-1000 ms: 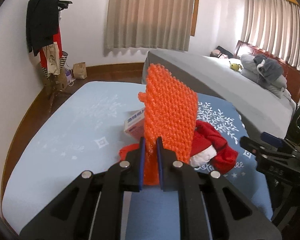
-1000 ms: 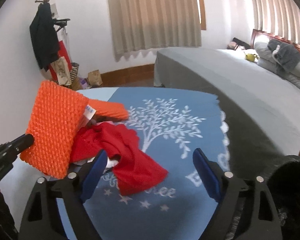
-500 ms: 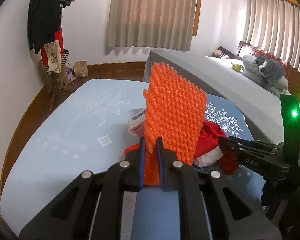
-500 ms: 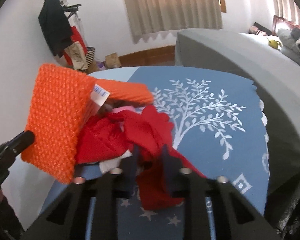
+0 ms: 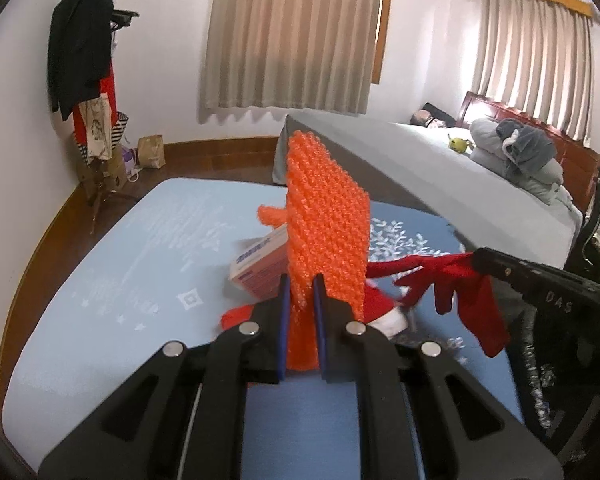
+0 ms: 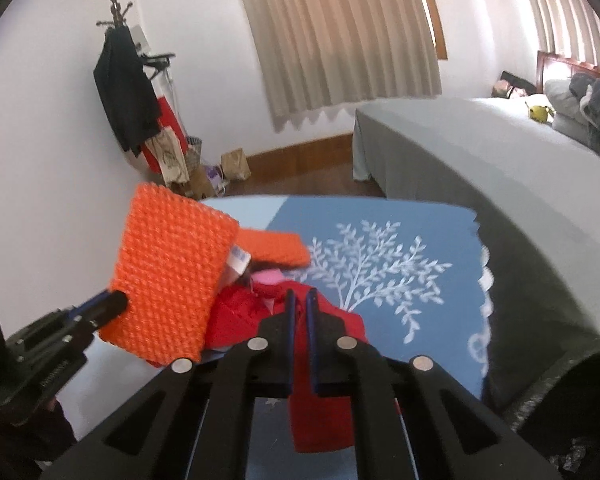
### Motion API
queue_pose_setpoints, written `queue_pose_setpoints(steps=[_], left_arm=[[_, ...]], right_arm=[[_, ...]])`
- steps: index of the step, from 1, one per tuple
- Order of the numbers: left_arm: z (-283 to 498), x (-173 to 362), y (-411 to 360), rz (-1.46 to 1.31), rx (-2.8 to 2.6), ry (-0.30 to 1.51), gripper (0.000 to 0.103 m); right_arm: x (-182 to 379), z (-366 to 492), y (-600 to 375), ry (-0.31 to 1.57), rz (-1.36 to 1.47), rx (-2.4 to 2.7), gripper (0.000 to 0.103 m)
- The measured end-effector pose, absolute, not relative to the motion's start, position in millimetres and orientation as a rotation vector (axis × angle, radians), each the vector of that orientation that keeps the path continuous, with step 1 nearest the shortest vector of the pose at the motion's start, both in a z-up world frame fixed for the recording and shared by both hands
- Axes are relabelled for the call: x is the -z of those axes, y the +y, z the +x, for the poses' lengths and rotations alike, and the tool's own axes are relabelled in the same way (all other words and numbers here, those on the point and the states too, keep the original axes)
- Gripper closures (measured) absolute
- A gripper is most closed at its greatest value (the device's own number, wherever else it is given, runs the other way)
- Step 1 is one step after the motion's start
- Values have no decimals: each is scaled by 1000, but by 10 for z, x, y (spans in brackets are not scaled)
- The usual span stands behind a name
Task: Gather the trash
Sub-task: 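Grasp the red cloth with the right gripper while the left gripper holds the orange sleeve, then drop the orange sleeve and red cloth into the bin with both grippers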
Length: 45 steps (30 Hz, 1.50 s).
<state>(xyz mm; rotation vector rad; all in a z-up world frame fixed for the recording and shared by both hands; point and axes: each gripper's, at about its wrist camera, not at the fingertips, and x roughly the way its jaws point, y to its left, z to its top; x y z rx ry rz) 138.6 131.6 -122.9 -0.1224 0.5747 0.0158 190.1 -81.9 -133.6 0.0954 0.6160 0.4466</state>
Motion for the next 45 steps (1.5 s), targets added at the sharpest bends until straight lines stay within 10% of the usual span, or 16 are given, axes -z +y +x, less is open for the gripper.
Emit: queue_pose_setpoints(steps=[45], left_arm=[[948,1243,-1190,27,563,627,93]], right_arm=[[976,335,-3316,536,171,86,99]])
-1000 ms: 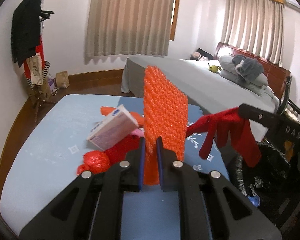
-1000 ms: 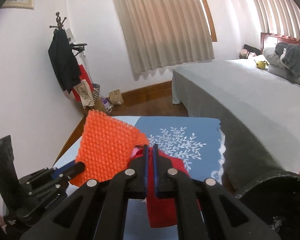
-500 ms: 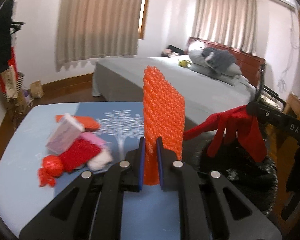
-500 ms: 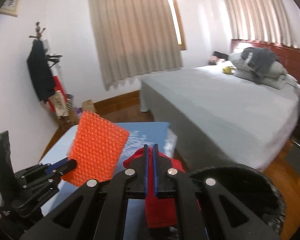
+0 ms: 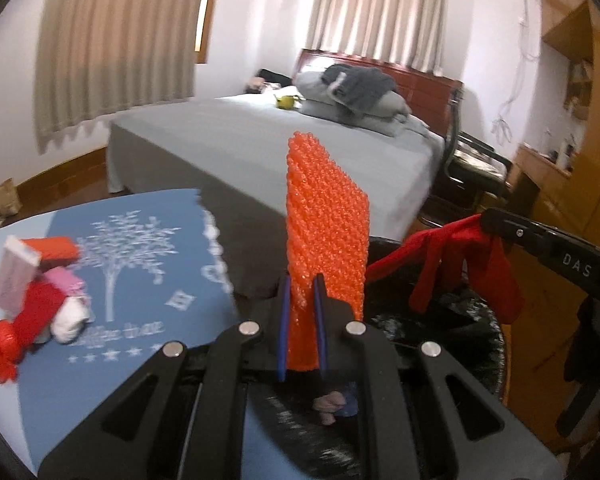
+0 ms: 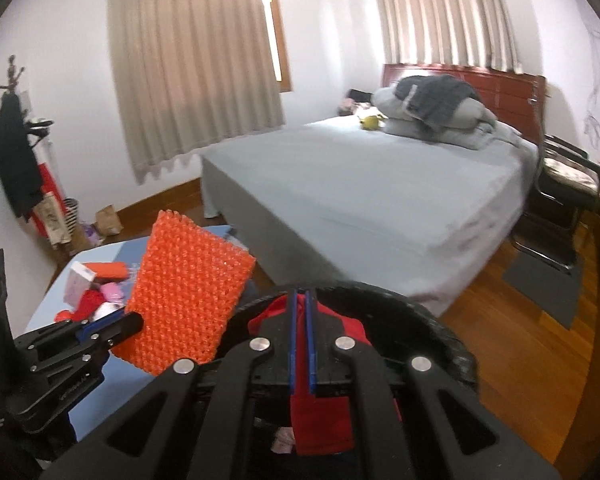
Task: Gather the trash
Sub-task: 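Drop the orange sleeve and red cloth into the bin with both grippers, then grasp the red plastic bag with the left gripper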
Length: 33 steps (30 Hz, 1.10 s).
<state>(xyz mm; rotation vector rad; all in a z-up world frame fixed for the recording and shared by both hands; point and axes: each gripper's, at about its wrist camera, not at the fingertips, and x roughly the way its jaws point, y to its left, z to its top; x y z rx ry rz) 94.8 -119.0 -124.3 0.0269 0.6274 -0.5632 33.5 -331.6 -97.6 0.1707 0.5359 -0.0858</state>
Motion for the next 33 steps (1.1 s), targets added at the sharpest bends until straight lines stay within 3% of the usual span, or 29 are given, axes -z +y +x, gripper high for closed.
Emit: queue_pose_setpoints(steps=[6,7,10,12,14,15,16,18,20,23,33], left_arm=[[957,1374,-1431,29,642,664,90],[972,1383,-1436,22,654,671,85],[1011,1410,-1402,-13,672,692,54],[1026,1410,-1354,-23,655,685,53],[1032,1404,-1283,-14,630,677,47],[1029,1382,-1231,-9,611,665,44],[1022,1366,-1166,1,581,647,36],[1017,1319,-1055,21,530,621,25],[1001,1282,-931,33,477,600,18],[1029,1245,-694,29,396,586,13],[1170,1238,290,1,133,580,12]], right_arm=[[1069,283,-3487,559,191,146,99],[1083,301,-3497,567,196,152,97],[1142,305,-3556,587,214,174,91],[1169,291,-3584,592,222,191,69],[1173,285,-3581,587,223,200,57],[1167,285,-3565,583,219,203,46],[1156,287,-3540,579,212,208,38],[1126,295,-3484,573,201,224,13],[1105,309,-3418,560,191,218,6],[1088,386,-3274,551,173,185,6],[1163,857,-2528,545,154,19,6]])
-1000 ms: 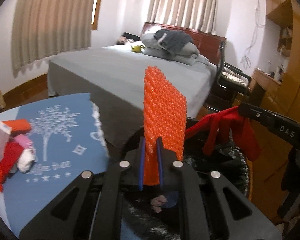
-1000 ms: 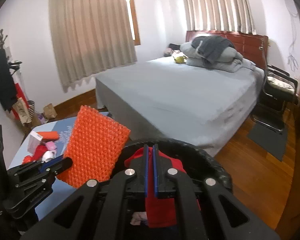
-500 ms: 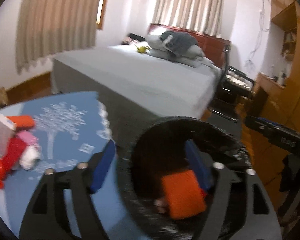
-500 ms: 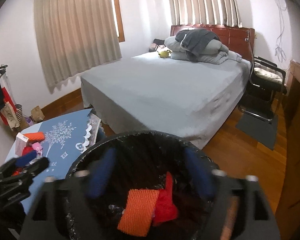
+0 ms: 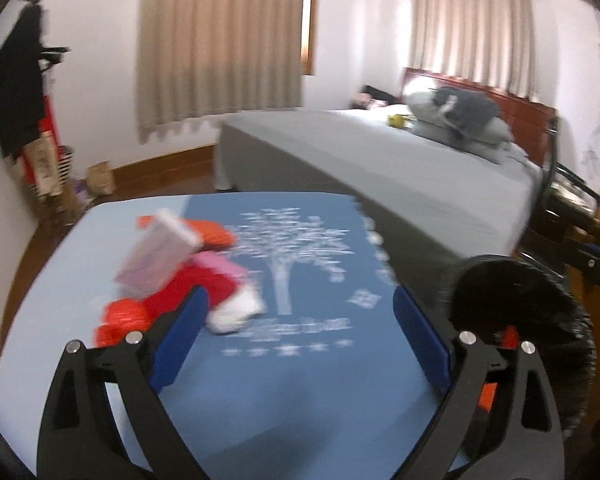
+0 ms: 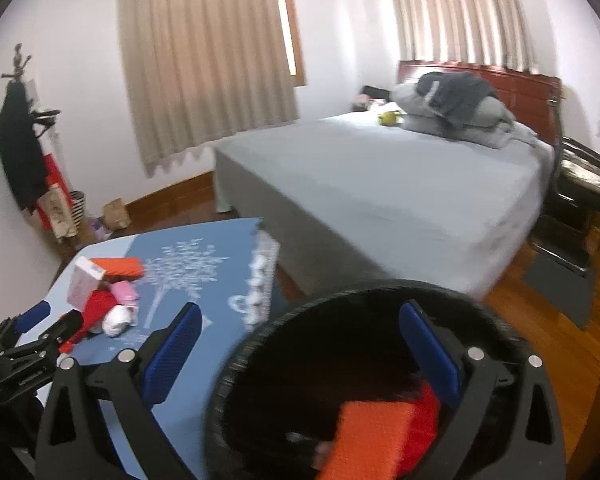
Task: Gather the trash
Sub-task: 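Grasp the red plastic bag with the left gripper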
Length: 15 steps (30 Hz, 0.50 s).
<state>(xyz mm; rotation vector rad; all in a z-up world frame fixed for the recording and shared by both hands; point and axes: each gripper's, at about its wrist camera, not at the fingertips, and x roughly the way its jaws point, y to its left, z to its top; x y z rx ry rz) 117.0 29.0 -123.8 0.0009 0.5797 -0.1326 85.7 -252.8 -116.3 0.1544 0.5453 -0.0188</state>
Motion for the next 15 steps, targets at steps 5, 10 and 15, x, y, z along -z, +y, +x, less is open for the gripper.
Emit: queue_pose_setpoints(steps=[5,10,15], left_arm=[[1243,1279,783,-12,8,581,12],[1325,1371,1259,-29,-95,590,13],[1464,1518,1603,-53,-157,626,14]], right_arm=[[1233,1115,-2086,545,125,-56,6],[1364,1331,-1666,561,97,-121,6],[1502,1505,-1317,576,77,-168,6]])
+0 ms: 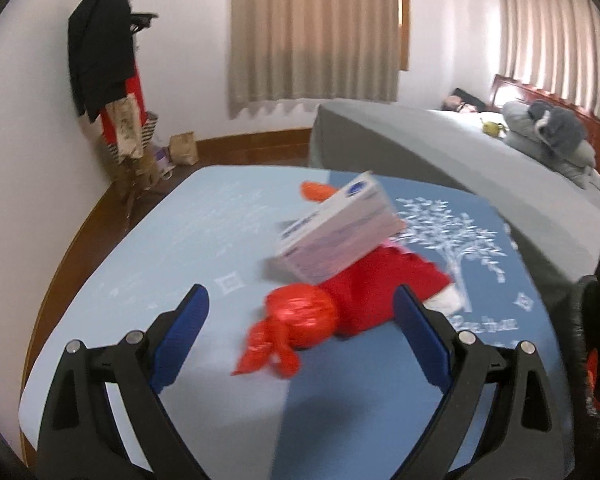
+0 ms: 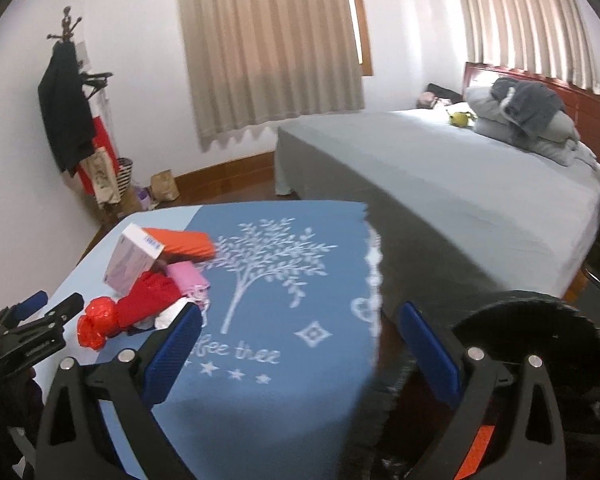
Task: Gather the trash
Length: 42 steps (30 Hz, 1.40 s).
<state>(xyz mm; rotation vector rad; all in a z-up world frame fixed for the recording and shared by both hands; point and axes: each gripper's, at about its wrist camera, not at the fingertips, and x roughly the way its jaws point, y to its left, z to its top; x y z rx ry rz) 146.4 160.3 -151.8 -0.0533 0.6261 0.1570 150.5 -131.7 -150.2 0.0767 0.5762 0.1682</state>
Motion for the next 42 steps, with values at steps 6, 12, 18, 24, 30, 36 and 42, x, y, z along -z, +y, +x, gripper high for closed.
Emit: queue_pose_setpoints(steps=[6,12,18,24,30,36,42], left_arm=[[1631,1696,1740,-79,-149,675,21],[1800,1857,1815,-106,-120,715,27],[1868,1981,1824,-149,-51,751,60],[1776,1872,1872,-166,-59,710,64],[1744,1691,1981,-150,-104,677,64],[1774,1600,2144,-131,-154,663,65],[1810,1547,2317,-129,-193,656,65]], right_arm=[[1628,1659,-1034,597,49,-202,6],[1717,1742,-893,616,30,-220,6],[1760,1801,-831,629,19,-223,6],[1743,1839,-768,625,16,-231,6],[1651,1957,-588,600,11,-267,6],[1545,2182,-323,577,7,-314,6],[1532,2404,-37,592,-10,-406,6]])
